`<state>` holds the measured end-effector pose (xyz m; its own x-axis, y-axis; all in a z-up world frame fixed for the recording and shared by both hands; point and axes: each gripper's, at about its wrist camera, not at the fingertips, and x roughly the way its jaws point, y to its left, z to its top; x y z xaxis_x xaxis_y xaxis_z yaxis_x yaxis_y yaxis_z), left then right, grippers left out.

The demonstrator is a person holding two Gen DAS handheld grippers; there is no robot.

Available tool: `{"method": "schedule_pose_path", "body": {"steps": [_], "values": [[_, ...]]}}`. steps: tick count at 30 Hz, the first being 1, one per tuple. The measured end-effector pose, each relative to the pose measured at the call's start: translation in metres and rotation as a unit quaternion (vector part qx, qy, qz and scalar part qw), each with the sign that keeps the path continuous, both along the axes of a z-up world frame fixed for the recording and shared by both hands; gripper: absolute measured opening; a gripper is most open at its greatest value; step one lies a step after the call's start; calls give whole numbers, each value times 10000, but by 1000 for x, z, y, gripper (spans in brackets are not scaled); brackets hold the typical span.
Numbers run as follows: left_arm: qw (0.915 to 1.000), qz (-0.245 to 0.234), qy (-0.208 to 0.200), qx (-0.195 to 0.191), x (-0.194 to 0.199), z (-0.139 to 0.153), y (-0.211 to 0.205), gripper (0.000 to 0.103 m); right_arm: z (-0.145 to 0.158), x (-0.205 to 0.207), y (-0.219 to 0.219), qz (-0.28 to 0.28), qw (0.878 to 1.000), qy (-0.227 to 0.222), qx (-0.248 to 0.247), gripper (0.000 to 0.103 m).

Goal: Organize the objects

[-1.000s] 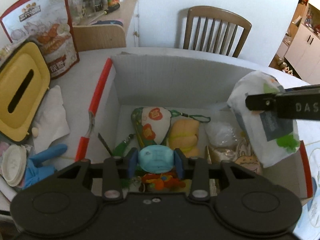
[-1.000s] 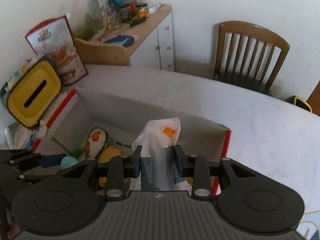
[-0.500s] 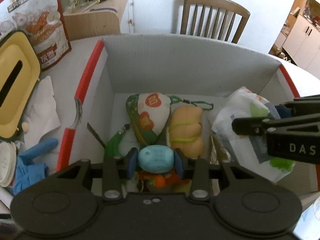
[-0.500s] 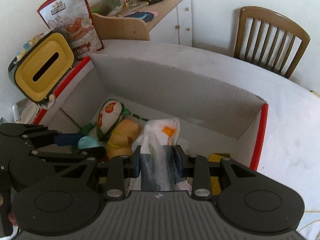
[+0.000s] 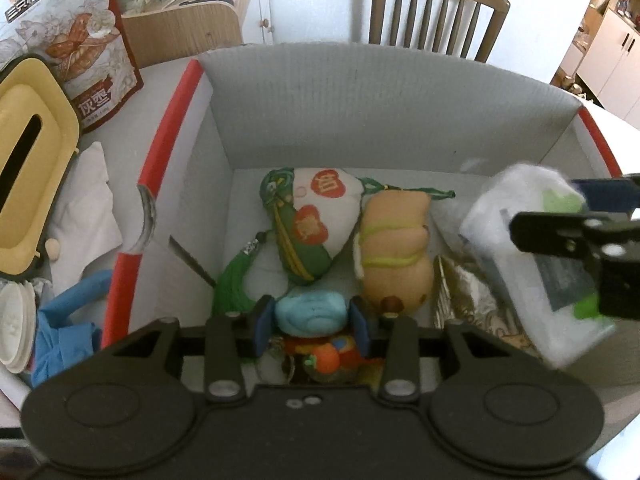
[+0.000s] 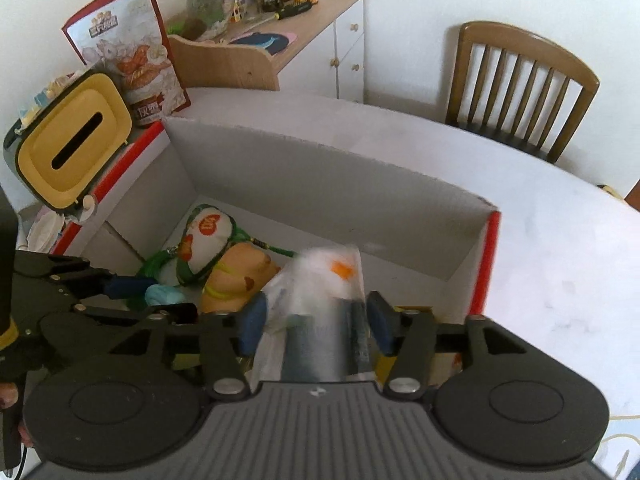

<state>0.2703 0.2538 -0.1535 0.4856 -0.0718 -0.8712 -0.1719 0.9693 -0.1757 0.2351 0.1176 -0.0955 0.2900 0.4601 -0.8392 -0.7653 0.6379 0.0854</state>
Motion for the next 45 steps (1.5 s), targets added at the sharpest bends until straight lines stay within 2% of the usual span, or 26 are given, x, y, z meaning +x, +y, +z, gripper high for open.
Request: {"method": "schedule_pose_path", "body": {"steps": [5,10,14,17,21,32,34,37,45], "values": [[9999,31,-150,-35,-10,13,-4,49,12,-5,-16,-85,9999,-32,138,66],[9990,93,-417,105,-26,34,-12,66,29,-15,-37,-148,9993,-97,343,67],[9976,189,-666,87,-43,51,-12,69,44,-27,-57,-166,9981,-175,567,67],[9960,246,-853,102,-55,64,-11,74,57,-39,-73,-133,9966,-283,758,72],[9933,311,-1105,122,-74,80,-14,80,69,-55,-90,-93,9945,-351,983,72],[9848,309,-1692,245,-117,110,-29,97,89,-101,-121,63,9890,-640,1334,77],[9838,280,-1751,248,-122,113,-32,101,92,-107,-127,96,9875,-693,1413,81],[9828,252,-1820,180,-130,115,-36,103,95,-115,-136,108,9853,-753,1532,83],[9811,213,-1921,48,-146,120,-45,103,97,-131,-161,77,9798,-967,1749,97]]}}
